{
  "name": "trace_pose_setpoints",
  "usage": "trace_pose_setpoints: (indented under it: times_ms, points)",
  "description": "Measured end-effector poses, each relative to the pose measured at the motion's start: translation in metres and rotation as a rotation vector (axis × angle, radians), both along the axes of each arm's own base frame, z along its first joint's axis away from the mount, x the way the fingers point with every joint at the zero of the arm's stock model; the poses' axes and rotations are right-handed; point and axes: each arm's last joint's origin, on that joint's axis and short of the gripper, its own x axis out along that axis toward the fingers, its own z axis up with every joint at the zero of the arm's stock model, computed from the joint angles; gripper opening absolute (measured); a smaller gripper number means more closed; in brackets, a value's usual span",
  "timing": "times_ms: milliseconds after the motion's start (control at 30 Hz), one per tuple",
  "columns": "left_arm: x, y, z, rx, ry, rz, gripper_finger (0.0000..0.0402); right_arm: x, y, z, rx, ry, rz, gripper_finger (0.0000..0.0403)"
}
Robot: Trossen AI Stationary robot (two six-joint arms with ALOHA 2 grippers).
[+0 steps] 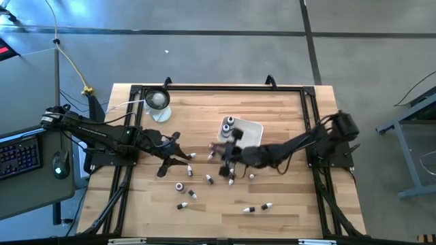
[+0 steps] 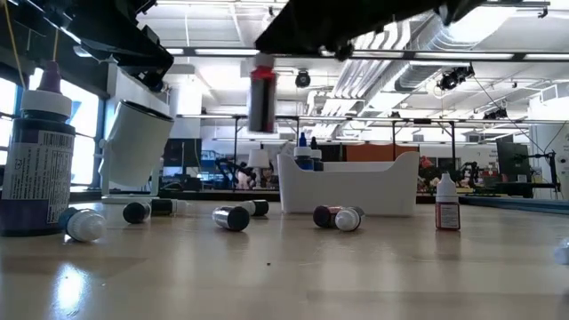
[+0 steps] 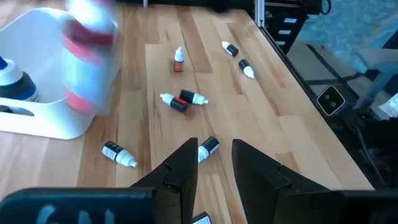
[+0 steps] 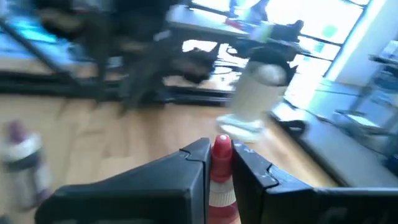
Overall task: Pick & Place food coloring
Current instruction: Put the big pink food coloring bottle into the white bin
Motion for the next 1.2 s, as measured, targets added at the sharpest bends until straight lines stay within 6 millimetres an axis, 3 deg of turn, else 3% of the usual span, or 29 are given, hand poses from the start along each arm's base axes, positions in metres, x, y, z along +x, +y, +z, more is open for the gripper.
trace_pose_setpoints:
  times_ms: [167, 333, 633, 1000, 1200]
  points:
    - [0.000, 0.000, 0.000, 0.004, 0.002, 0.009, 0.0098, -0.017, -0.029, 0.012, 0.106, 0.107, -0.130, 0.0037]
    - [0.000, 0.001, 0.000, 0.013, 0.001, 0.029, 0.0098, -0.019, -0.052, -0.001, 0.182, 0.191, -0.220, 0.0046]
    - [0.000, 0.001, 0.000, 0.020, 0.000, 0.045, 0.0098, -0.006, -0.086, -0.033, 0.302, 0.266, -0.202, 0.0040]
    - [0.000, 0.001, 0.000, 0.017, 0.000, 0.047, 0.0098, 0.006, -0.096, -0.048, 0.320, 0.255, -0.124, 0.0044]
    - [0.000, 0.001, 0.000, 0.018, 0.000, 0.047, 0.0098, 0.006, -0.092, -0.048, 0.289, 0.273, -0.101, 0.0098]
